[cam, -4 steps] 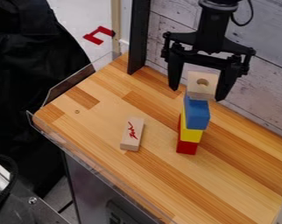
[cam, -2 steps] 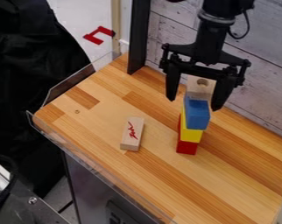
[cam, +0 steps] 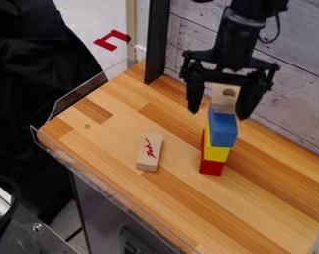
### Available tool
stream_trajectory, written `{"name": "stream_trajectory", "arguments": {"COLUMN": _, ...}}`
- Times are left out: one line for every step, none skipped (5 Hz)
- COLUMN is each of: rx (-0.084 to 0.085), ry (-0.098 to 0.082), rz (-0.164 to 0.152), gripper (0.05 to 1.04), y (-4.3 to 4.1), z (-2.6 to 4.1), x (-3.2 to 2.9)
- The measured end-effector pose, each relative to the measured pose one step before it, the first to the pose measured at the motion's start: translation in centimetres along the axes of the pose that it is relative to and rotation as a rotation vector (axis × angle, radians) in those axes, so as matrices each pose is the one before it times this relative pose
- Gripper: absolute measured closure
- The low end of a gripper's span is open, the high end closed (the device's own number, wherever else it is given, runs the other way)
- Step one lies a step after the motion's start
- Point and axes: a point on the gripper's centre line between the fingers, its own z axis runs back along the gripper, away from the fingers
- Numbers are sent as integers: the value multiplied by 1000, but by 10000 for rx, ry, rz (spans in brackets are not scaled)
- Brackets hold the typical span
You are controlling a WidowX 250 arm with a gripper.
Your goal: Remove the cube with a hole from the tower and put it on the rectangular cube
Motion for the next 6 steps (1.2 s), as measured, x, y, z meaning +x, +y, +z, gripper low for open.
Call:
{"name": "stream_trajectory", "arguments": {"rx": -626, "ry": -453, "rz": 160, "gripper": 85, "y": 196, "z": 2595, "x": -434}}
{"name": "stream_trajectory", "arguments": {"rx": -681, "ry": -111, "rz": -361, "gripper": 85, "y": -297, "z": 1603, "x": -485}}
{"name": "stream_trajectory", "arguments": {"rx": -638, "ry": 165, "rz": -884, "gripper": 85, "y": -795, "z": 96, "x": -137}}
{"name": "stream_trajectory", "arguments": {"rx": 195, "ry": 486, "rz": -908, "gripper": 85, "y": -942, "z": -2040, "x": 846}}
{"name": "stream_trajectory", "arguments": {"rx": 60, "ry": 112, "rz": -271, "gripper": 85, "y": -565, "z": -1465, "x": 764}}
{"name": "stream_trajectory", "arguments": {"rx": 268, "ry": 317, "rz": 18, "gripper": 85, "y": -4, "z": -1658, "x": 549}}
